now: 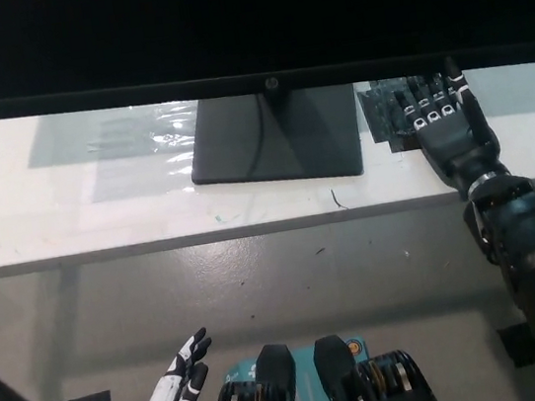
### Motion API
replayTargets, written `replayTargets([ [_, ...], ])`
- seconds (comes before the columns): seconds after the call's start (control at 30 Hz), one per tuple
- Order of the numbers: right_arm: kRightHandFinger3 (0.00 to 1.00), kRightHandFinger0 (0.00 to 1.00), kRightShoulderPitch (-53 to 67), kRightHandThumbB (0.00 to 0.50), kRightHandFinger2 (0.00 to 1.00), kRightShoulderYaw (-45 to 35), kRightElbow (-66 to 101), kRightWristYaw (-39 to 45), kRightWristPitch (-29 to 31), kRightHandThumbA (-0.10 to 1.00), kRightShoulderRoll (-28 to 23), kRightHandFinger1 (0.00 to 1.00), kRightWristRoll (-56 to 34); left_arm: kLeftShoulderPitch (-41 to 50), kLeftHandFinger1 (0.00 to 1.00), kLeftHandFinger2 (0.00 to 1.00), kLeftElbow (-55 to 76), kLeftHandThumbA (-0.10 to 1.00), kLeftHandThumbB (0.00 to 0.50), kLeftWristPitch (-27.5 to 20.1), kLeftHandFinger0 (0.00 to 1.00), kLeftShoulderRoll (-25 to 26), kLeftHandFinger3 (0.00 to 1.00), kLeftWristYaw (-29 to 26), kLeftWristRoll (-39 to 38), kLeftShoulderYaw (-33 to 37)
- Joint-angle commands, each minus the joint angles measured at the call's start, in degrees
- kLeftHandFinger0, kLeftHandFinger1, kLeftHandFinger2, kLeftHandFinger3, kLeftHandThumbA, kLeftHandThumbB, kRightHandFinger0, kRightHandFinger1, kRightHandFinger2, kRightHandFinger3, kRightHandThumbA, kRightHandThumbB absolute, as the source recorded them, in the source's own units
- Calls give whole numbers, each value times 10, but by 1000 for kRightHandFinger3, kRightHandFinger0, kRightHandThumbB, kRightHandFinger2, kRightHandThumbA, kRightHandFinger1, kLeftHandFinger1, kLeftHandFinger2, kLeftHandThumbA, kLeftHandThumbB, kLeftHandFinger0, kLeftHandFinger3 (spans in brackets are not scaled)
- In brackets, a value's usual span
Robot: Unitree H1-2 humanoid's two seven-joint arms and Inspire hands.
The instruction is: The monitor is being placed at the center of the desk and the robot uses its right hand to grab on the right side of the monitor and tilt the angle of the montior sideways.
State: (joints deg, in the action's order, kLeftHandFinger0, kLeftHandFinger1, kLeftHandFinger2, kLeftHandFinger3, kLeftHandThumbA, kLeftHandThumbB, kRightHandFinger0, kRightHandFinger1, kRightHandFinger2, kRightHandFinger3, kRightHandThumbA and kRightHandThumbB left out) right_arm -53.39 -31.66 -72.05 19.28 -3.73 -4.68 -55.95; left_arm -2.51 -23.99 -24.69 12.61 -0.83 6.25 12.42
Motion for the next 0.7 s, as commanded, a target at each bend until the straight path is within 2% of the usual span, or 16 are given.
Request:
replayTargets([
  [0.0,1000,1000,-49,398,1000,-9,-33,-1,40,1000,-12,1000,28,-3,1000,1000,11,1000,261,-22,1000,6,1000,-19,2,3],
  [0.17,1000,1000,-71,375,1000,-19,-47,4,43,1000,-19,1000,31,-2,1000,1000,12,1000,285,-22,1000,5,1000,-16,3,1],
  [0.43,1000,1000,-118,373,1000,-29,-52,-4,43,1000,-28,1000,43,-3,1000,1000,12,1000,274,-22,1000,7,1000,-16,0,1],
  [0.6,1000,1000,-130,386,1000,-35,-56,-9,41,1000,-30,1000,48,-1,1000,1000,13,1000,278,-22,1000,5,1000,-15,-2,-1],
  [0.67,1000,1000,-150,398,1000,-32,-64,-18,41,1000,-31,1000,57,0,1000,1000,11,1000,294,-22,1000,2,1000,-8,-9,-4],
])
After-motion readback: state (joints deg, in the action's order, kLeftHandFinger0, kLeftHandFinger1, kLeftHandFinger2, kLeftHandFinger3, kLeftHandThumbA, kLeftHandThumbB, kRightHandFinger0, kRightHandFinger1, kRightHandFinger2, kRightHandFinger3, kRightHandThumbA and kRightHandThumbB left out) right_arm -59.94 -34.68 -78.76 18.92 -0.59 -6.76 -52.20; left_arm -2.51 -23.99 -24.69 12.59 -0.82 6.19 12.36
